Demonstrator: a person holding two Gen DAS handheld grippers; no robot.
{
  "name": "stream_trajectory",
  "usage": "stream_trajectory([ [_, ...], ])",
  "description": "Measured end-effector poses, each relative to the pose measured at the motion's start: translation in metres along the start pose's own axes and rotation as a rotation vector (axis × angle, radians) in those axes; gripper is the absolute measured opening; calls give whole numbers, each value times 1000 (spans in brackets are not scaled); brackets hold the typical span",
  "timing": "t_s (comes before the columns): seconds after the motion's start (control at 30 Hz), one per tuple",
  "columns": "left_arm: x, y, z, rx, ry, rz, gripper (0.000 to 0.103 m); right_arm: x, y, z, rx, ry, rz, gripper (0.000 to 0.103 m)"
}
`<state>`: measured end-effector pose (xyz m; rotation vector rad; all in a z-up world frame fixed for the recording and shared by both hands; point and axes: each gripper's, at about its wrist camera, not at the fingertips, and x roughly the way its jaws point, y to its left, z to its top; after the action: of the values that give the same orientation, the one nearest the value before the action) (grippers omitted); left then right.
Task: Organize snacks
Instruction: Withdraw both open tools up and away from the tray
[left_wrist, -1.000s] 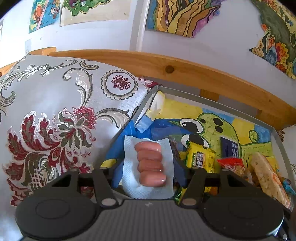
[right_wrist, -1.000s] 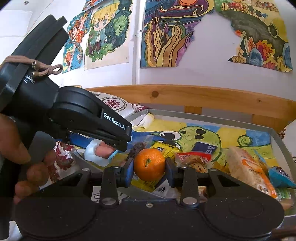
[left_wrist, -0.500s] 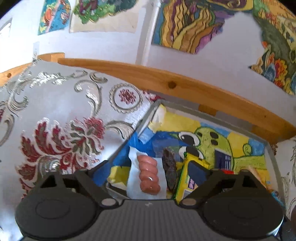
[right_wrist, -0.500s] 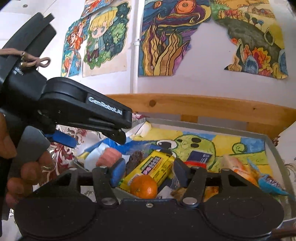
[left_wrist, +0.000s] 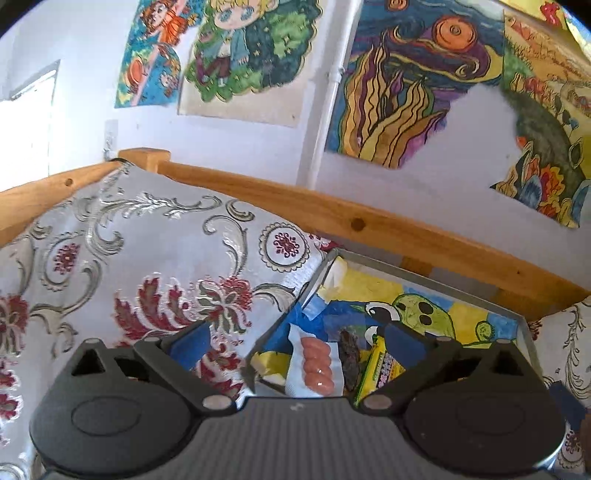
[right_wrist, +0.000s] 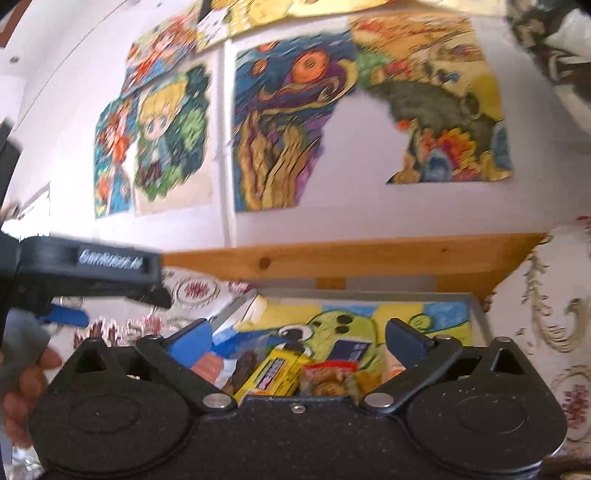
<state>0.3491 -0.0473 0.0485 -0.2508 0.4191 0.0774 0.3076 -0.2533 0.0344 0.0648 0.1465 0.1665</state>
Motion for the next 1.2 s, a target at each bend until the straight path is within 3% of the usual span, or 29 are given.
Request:
stream_trajectory([
  [0.5,-66,5,-14,-15,-33,-31,102,-76,-16,27,86,-61,-61,102],
  [1.2,-125,20,-50,-2,-32,-50,102,-151,-15,8,80,-62,-150,102],
])
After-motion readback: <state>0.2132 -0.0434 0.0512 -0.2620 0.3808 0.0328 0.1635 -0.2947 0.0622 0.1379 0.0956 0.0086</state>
